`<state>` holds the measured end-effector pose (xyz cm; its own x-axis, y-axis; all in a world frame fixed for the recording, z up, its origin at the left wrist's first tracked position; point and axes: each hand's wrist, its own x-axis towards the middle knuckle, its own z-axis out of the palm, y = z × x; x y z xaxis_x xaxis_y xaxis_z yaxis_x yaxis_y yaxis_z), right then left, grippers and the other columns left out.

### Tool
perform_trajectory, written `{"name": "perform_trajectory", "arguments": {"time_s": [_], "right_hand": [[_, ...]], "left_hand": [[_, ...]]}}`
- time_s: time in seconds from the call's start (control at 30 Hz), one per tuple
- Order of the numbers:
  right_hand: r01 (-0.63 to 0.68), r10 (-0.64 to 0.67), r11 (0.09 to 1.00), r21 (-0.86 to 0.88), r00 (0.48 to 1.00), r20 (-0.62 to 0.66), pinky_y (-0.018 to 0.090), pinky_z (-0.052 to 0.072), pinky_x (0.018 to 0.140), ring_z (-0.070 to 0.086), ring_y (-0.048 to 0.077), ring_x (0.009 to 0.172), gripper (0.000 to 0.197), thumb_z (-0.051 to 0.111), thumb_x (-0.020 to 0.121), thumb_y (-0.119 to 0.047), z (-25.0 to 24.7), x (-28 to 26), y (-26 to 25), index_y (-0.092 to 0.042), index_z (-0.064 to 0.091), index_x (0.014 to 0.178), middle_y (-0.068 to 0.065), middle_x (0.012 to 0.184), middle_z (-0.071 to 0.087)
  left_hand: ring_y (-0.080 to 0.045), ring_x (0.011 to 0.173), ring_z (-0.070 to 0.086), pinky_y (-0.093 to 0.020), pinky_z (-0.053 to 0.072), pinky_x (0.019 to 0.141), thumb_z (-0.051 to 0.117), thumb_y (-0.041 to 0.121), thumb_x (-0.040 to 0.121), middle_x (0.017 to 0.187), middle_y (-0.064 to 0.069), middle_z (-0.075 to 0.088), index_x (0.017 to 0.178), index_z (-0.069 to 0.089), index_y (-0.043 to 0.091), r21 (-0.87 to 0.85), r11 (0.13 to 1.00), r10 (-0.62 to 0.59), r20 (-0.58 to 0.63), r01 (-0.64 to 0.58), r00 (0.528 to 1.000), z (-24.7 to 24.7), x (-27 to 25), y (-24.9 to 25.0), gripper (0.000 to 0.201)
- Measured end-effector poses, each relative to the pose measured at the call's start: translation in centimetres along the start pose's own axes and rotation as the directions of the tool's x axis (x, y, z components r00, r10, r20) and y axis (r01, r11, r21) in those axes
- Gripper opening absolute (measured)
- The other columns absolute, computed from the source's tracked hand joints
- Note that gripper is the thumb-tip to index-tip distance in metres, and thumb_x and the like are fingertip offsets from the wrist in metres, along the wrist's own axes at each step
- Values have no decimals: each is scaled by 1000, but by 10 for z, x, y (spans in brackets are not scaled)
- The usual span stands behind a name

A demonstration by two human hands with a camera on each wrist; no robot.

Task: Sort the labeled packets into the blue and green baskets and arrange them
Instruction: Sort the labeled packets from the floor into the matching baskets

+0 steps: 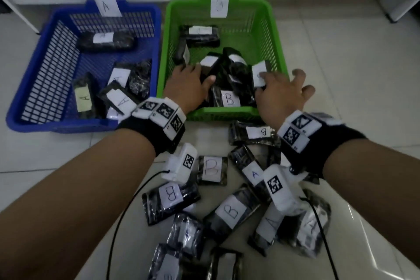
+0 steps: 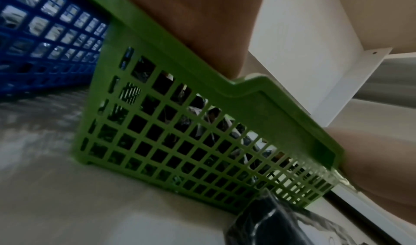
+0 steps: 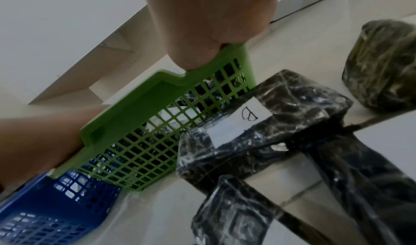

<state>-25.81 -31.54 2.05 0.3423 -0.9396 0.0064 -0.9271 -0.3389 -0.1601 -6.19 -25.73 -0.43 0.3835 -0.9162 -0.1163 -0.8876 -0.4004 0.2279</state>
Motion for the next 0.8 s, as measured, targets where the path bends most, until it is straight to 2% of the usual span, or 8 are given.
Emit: {"name": "perform_trajectory", "arguments": {"time_s": [0.07, 0.13, 0.2, 0.37, 0.47, 0.53, 0.67, 0.8], "right_hand": [[0, 1, 999, -39, 999, 38, 52, 14, 104, 11, 31, 137, 42, 41, 89, -31, -1, 2, -2, -31, 46, 132, -2, 147, 33], [5, -1, 998, -67, 999, 54, 56, 12, 105, 10, 33, 138, 41, 41, 89, -33, 0, 3, -2, -29, 47, 129, 1, 148, 26], [22, -18, 995, -93, 999, 47, 58, 13, 106, 14, 33, 137, 40, 40, 90, -34, 2, 2, -2, -26, 48, 128, 2, 146, 27], [29, -29, 999, -35, 1000, 0, 60, 15, 105, 13, 33, 139, 44, 34, 92, -38, 0, 1, 0, -30, 41, 135, 3, 143, 37], [68, -67, 998, 4, 993, -98, 58, 18, 105, 13, 33, 141, 50, 37, 91, -42, -6, -10, -4, -28, 38, 139, 3, 146, 36], [185, -183, 983, -3, 975, -129, 57, 16, 106, 13, 33, 142, 52, 42, 91, -43, -15, -27, -13, -26, 37, 140, 7, 149, 31], [533, -534, 845, -36, 841, -92, 54, 14, 107, 14, 33, 141, 56, 49, 88, -40, -31, -74, -48, -25, 36, 140, 8, 152, 24], [743, -743, 669, -4, 669, -1, 50, 21, 101, 25, 29, 134, 53, 46, 81, -40, -26, -134, -88, -19, 49, 130, 11, 144, 39]], "left_hand": [[-34, 145, 9, -43, 12, 118, 19, 59, 96, 157, -14, 14, 151, 7, 10, -21, 1000, -16, 92, 18, 996, -1, -1, 1, 74], [-33, 146, 2, -42, 6, 119, 23, 56, 97, 158, -17, 4, 151, -5, 17, -109, 993, 47, 20, -45, 999, -4, -4, 4, 73], [-33, 146, 2, -43, 7, 118, 30, 51, 98, 158, -16, 3, 151, -3, 22, -172, 972, 153, -69, -162, 986, -12, -13, 7, 69], [-32, 145, 10, -46, 14, 117, 39, 39, 98, 158, -11, 11, 152, 14, 20, -139, 920, 357, -94, -367, 929, -31, -47, 3, 62], [-31, 141, 19, -36, 15, 114, 46, 29, 97, 156, -12, 18, 151, 17, 14, -166, 887, 405, -169, -431, 899, -37, -86, -11, 63], [-30, 139, 22, -30, 16, 112, 50, 25, 95, 154, -14, 21, 150, 18, 11, -161, 882, 415, -183, -444, 891, -43, -116, -24, 65], [-33, 132, 32, -39, 26, 110, 52, 25, 92, 148, -18, 30, 144, 32, 9, -31, 879, 471, -98, -475, 877, -42, -171, -60, 59], [-33, 127, 38, -44, 34, 105, 49, 27, 91, 142, -17, 38, 138, 41, 9, 42, 883, 467, 24, -468, 884, -38, -232, -95, 50]]}}
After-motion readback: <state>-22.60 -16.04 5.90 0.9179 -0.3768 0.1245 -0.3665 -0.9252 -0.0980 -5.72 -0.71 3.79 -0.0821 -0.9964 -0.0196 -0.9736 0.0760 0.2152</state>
